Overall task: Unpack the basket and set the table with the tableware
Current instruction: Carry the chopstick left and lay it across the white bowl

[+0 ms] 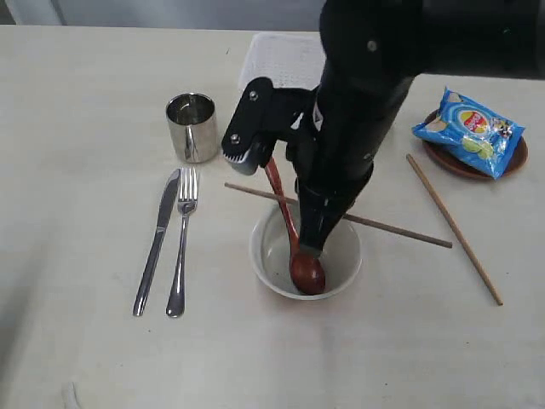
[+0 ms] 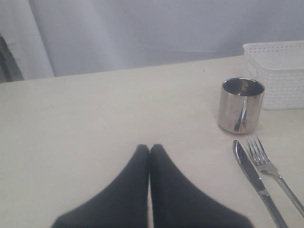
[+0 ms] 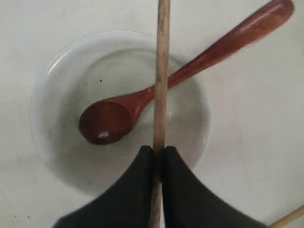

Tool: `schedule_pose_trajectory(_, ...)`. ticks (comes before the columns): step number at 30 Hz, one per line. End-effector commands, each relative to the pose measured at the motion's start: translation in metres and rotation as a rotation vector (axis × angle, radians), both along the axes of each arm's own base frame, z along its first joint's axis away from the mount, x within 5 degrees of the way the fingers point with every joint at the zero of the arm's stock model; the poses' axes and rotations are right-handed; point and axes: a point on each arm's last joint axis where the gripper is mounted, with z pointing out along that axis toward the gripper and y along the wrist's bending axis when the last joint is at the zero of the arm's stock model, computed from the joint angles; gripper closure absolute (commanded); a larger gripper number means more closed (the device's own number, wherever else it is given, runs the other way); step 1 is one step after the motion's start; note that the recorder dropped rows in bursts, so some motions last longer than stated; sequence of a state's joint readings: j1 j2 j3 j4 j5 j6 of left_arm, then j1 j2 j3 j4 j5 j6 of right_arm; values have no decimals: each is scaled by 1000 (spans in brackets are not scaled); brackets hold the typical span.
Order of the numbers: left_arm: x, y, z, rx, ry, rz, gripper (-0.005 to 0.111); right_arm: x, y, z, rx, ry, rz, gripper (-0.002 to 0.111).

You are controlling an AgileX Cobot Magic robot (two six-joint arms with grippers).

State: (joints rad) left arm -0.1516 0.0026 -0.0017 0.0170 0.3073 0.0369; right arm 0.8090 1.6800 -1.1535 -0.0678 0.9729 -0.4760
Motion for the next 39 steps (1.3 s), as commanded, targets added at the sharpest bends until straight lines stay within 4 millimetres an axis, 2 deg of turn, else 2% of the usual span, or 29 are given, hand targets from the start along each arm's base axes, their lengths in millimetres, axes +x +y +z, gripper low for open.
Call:
schedule_pose_trajectory(1,0,0,0,-8,-8,2,107,-1,10,-15,-29,34,43,109)
schedule_pose_trajectory(5,0,0,0,-8,-8,2,107,-1,14,-21,-11,54,30,109)
schedule_pose_trajectory(16,0,0,0,-8,-8,2,107,0,20,-22,52,47,39,109)
schedule_pose_trajectory(20,0,0,0,-8,-8,2,107,2,22,-36,18,77,39,109)
schedule_pose_trajectory(39,0,0,0,-8,-8,2,107,2,22,-36,26,82,3,109)
